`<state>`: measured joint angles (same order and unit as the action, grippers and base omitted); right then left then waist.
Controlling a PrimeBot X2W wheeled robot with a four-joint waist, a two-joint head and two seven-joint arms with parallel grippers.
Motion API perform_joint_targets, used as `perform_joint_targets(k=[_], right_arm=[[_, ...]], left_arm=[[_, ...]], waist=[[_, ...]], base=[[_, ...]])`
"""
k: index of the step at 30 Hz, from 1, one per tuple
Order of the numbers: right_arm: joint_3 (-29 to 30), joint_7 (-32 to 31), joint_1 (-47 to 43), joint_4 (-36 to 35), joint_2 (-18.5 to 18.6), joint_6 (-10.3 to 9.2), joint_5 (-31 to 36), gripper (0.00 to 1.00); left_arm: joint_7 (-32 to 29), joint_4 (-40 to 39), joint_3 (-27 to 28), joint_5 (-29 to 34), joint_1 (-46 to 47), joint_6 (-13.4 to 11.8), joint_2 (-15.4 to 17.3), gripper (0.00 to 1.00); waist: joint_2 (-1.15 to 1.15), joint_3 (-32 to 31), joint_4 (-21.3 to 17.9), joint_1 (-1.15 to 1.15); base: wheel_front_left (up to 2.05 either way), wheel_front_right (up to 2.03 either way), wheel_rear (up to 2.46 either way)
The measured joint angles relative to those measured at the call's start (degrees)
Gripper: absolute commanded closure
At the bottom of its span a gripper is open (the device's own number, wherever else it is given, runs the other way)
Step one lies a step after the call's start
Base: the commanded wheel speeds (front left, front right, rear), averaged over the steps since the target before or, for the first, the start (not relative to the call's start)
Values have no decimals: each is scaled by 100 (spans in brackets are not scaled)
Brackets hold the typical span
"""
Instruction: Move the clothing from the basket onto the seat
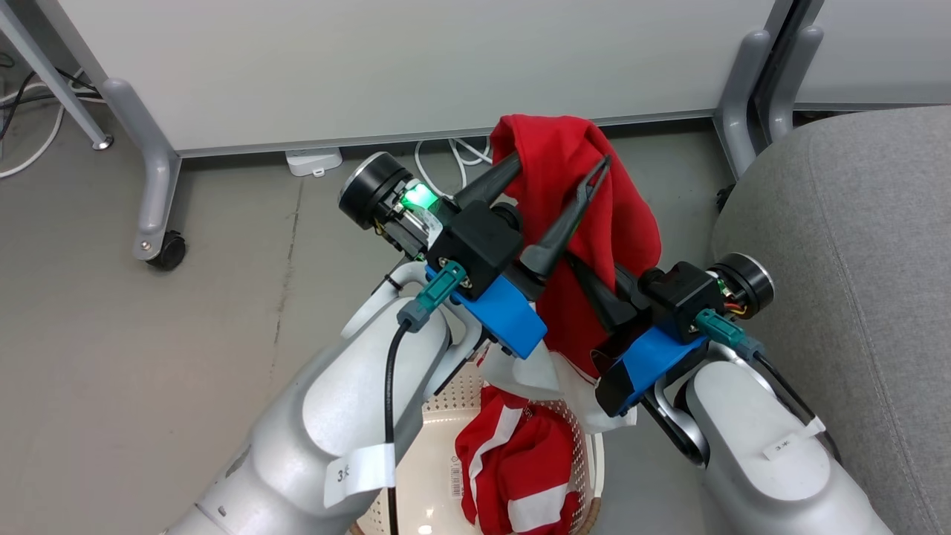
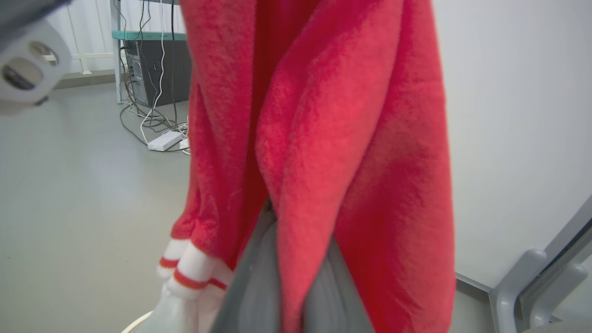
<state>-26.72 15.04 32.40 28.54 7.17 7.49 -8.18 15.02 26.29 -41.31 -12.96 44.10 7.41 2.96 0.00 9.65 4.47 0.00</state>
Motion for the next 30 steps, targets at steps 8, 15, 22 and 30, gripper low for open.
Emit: perform_joint_targets(k=[8, 15, 22, 30], right_arm=[[66, 0, -1, -64, -2, 0, 1, 100], [296, 0, -7, -204, 24, 0, -7, 100], [659, 0, -101, -419, 77, 0, 5, 100], [1207, 0, -220, -801, 136, 0, 93, 100]], left_arm=[[1, 220, -93, -4, -55, 0, 0, 0], [3, 300, -208, -41, -176, 0, 30, 0], [3, 250, -196, -14, -292, 0, 89, 0], [3, 138, -132, 47, -408, 0, 205, 0]], waist=[[0, 59, -11, 0], [0, 137, -63, 0], [0, 257, -163, 0], [0, 490, -427, 0]], base=[[0, 0, 0], [0, 0, 0], [0, 0, 0], [0, 0, 0]])
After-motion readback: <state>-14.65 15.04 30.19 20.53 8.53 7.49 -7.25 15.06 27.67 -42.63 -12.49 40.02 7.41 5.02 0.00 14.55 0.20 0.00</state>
